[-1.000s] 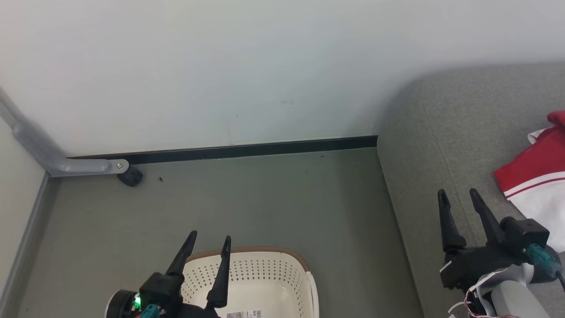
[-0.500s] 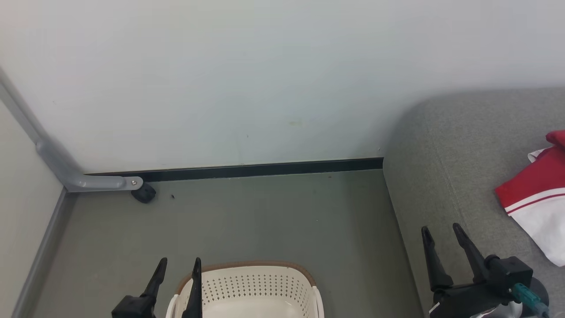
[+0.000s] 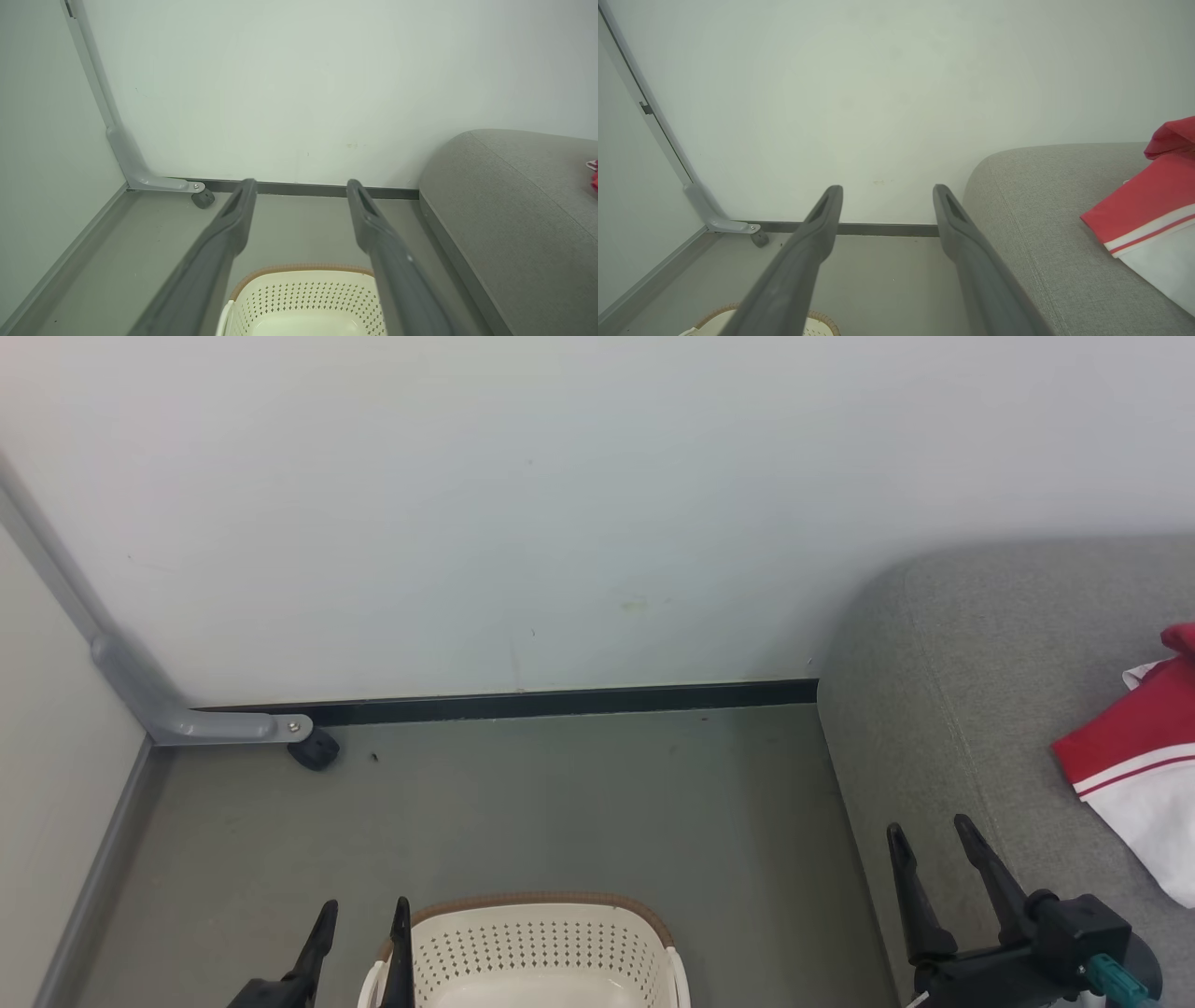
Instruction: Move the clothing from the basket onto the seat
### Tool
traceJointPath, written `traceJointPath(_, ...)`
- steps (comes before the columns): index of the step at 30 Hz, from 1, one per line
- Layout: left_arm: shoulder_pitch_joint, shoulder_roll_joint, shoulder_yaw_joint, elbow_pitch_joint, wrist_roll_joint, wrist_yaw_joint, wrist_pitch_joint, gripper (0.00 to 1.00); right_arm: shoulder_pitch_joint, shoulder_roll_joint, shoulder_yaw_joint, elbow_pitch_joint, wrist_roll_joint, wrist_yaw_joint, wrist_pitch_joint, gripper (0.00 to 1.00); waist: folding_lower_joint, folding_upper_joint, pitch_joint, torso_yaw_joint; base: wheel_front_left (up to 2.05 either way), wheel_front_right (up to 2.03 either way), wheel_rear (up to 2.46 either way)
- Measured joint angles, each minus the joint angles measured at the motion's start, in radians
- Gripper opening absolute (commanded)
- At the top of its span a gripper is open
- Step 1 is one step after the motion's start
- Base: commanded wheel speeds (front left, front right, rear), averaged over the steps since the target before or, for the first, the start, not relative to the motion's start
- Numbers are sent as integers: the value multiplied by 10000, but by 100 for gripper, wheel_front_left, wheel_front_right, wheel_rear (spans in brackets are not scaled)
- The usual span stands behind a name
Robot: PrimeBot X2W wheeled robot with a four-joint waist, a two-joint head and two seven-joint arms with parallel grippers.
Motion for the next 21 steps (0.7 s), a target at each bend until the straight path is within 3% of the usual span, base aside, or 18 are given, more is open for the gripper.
traceJointPath(21,0,-209,56,-48,81,0,0,100,190,-13,-17,-428,-12,-44,0,100,0,0,41,7,0,0,0)
